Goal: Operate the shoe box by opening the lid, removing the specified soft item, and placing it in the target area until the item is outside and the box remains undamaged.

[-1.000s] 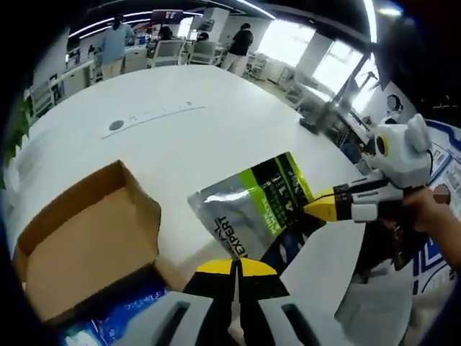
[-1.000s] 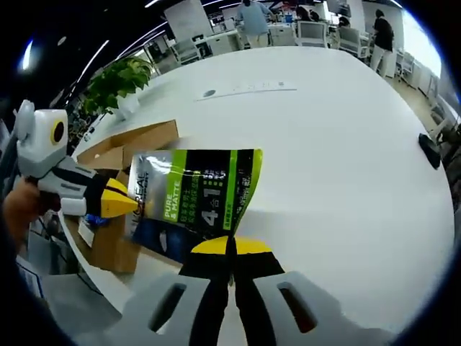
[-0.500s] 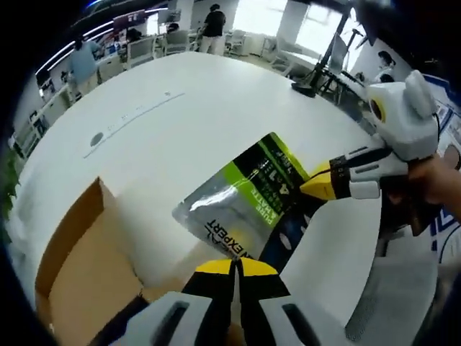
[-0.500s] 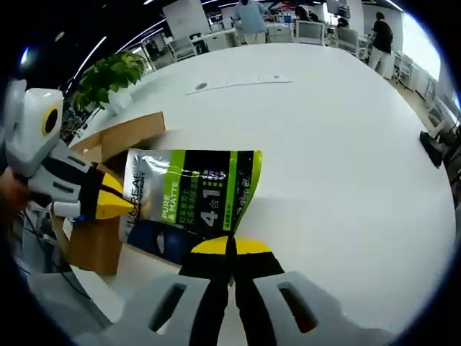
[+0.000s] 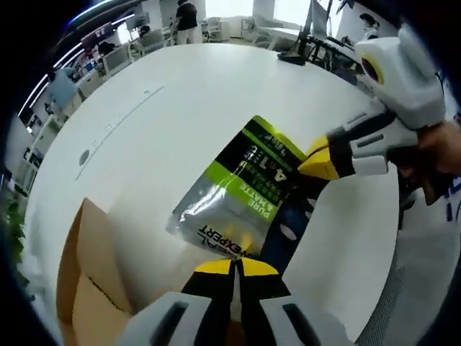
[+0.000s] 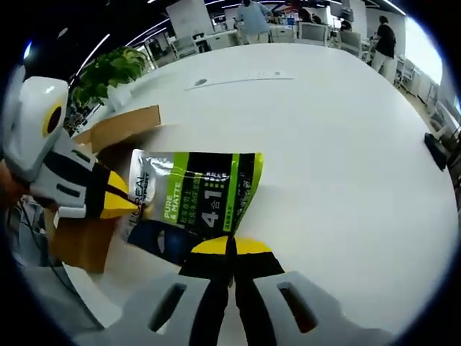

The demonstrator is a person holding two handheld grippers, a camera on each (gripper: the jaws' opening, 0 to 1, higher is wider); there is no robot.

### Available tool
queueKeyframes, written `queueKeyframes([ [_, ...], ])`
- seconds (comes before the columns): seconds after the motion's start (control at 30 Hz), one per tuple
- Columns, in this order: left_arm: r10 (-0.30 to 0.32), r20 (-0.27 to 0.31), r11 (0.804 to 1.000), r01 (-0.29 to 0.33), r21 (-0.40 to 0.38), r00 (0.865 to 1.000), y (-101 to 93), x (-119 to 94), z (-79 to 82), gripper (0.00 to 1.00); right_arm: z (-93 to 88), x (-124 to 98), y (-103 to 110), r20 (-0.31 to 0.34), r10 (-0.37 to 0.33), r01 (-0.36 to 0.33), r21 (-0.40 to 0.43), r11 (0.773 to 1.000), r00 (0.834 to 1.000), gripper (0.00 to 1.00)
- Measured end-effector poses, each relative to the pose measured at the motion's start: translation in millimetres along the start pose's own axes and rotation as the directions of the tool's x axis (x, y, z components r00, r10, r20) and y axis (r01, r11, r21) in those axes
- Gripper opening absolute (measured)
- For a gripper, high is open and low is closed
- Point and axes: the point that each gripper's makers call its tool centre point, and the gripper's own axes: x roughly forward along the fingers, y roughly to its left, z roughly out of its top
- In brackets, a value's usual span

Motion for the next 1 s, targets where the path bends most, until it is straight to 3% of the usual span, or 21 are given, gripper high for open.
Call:
queueKeyframes([
  [0.37,0.03,-0.019,0.996,-0.028,0.09,0.999,-0.4,6.1,-4.5,0.03,-1.7,7.6,-3.3,0.011,-0.011,0.011,-0.021,1.0,1.0,0.01],
  [0.47,0.042,-0.031,0.988,-0.037,0.153,0.999,-0.1,6.8,-7.3,0.04,-2.7,8.5,-3.6,0.012,-0.018,0.019,-0.015,1.0,1.0,0.01],
  [0.6,0.051,-0.025,0.985,-0.046,0.167,0.998,1.3,6.1,-6.8,0.05,-2.7,8.5,-3.5,0.011,-0.024,0.024,-0.026,0.999,1.0,0.02],
  [0.77,0.072,-0.033,0.968,-0.062,0.243,0.997,1.6,4.4,-7.1,0.1,-3.2,7.3,-6.0,0.012,-0.034,0.035,-0.04,0.999,0.999,0.03],
  [0.83,0.074,-0.022,0.968,-0.066,0.243,0.997,1.8,1.2,-5.7,0.13,-4.4,7.1,-6.7,0.01,-0.039,0.039,-0.046,0.998,0.999,0.05],
  [0.93,0.041,0.028,0.984,-0.045,0.171,0.999,-1.9,-3.7,0.6,0.2,-4.5,5.8,-7.9,0.012,-0.052,0.053,-0.061,0.997,0.999,0.08],
  [1.0,0.056,0.033,0.982,-0.062,0.179,0.998,0.2,-9.0,0.7,0.2,-4.0,5.8,-7.6,0.013,-0.053,0.054,-0.049,0.997,0.998,0.08],
])
